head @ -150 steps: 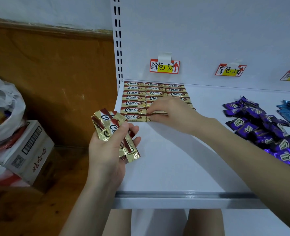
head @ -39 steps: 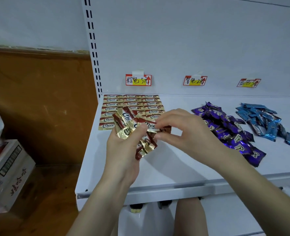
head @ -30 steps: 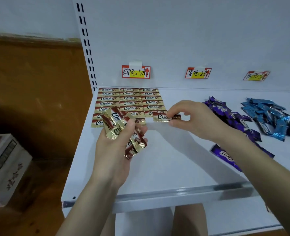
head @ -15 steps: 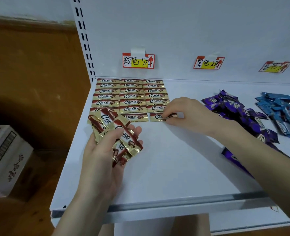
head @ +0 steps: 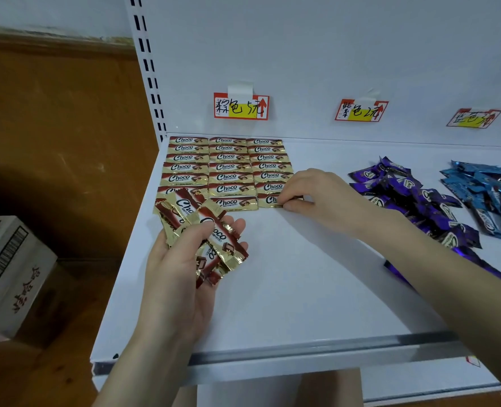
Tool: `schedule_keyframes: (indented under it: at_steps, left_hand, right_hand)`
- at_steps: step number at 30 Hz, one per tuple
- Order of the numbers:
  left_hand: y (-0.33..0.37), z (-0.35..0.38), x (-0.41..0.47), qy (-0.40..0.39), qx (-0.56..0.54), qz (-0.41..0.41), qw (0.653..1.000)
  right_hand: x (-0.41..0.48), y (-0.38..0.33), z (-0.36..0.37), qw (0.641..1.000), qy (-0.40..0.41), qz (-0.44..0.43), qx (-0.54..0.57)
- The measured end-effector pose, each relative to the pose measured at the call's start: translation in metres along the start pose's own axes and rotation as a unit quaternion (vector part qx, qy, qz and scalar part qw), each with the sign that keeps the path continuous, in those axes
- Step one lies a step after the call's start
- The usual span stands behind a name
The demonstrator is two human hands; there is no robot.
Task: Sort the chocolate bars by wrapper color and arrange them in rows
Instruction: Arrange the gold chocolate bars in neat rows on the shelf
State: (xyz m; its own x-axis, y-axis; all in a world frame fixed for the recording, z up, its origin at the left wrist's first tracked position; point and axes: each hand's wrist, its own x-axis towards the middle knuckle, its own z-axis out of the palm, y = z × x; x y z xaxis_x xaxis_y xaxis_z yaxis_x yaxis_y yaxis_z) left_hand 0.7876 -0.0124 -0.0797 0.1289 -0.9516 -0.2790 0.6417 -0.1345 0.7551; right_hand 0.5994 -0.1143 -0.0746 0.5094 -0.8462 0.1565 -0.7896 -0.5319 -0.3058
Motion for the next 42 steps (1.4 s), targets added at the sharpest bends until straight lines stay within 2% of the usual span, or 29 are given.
schedule_keyframes:
  at_steps: [20, 24, 29, 33, 42]
  left_hand:
    - [0.0, 0.001, 0.0, 0.008, -0.005, -0.002, 1.0]
    - [0.001, -0.002, 0.0, 0.015, -0.01, -0.003, 1.0]
    - [0.005, -0.008, -0.004, 0.019, -0.002, 0.008, 1.0]
    - [0.01, -0.013, -0.006, 0.031, -0.013, 0.014, 0.999]
    - [0.009, -0.016, -0.007, 0.036, -0.016, 0.017, 0.999]
  right_hand:
    - [0.001, 0.005, -0.001, 1.0, -0.005, -0.01, 0.019]
    - [0.002, -0.002, 0.002, 0.999, 0.025, -0.003, 0.04]
    - [0.012, -0.023, 0.011, 0.996, 0.044, -0.043, 0.06]
    - [0.023, -0.034, 0.021, 0.996, 0.029, -0.071, 0.044]
    - [0.024, -0.037, 0.026, 0.997, 0.026, -0.07, 0.005]
